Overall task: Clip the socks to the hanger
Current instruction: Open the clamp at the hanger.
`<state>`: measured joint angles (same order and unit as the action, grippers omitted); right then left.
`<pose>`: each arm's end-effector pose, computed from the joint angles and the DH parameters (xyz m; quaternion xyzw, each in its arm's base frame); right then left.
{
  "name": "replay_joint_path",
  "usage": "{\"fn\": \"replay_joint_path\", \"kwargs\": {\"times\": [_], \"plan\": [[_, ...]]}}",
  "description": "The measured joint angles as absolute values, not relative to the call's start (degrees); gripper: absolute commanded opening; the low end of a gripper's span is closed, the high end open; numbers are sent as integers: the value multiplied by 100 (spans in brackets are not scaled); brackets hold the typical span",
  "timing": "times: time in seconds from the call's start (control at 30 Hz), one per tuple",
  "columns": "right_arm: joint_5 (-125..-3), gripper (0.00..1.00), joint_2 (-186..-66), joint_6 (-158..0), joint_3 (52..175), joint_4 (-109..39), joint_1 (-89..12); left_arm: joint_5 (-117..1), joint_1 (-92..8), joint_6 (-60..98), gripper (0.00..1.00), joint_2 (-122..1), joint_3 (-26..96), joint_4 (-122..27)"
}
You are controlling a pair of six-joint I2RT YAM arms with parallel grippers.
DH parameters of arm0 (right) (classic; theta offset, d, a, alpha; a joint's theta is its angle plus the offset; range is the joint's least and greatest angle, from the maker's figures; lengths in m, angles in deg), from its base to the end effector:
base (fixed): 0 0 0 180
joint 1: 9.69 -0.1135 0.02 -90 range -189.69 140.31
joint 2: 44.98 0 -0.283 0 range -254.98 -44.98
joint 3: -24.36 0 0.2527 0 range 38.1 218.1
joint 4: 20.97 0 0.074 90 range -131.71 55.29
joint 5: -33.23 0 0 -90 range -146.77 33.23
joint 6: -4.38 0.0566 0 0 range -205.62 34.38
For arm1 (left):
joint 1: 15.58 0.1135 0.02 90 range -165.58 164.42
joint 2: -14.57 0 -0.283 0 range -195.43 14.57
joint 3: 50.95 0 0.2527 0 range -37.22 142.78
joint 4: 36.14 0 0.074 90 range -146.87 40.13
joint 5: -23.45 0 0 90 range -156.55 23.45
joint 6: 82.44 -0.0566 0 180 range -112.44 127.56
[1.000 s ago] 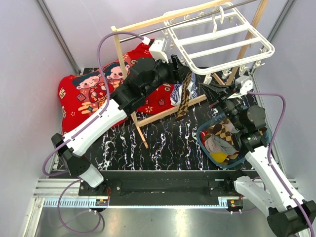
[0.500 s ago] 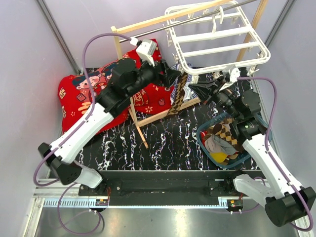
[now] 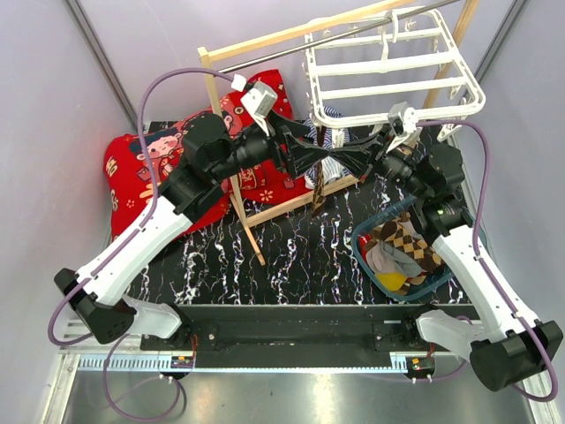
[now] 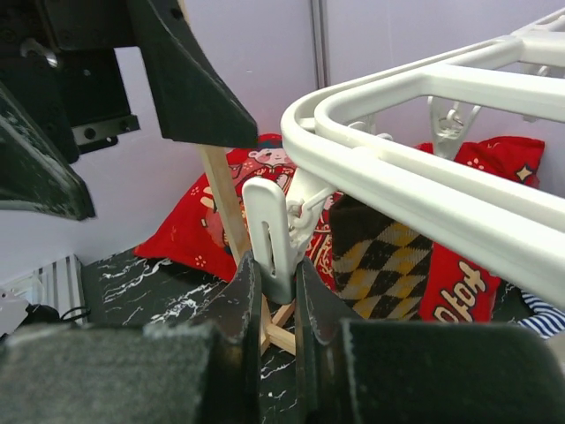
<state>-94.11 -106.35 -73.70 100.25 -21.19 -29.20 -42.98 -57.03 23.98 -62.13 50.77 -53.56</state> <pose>0.2188 0.1140 0.4546 -0.2907 0.5633 0.3917 0.6669 0.2164 -0.2213 0.5124 0.2897 0.5962 -0.4741 0.5795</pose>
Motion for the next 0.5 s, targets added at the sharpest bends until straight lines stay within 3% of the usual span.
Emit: {"fn": "replay_joint_path", "kwargs": {"times": [0.23, 0.5], "plan": [[-9555, 1, -10803, -7958, 10379, -2845, -2918, -4313, -5908, 2604, 79, -6642, 5083, -5303], [-9536, 11, -10796, -8192, 10327, -3133, -2920, -5021, -6094, 2890, 74, -6810, 5083, -5273]]}}
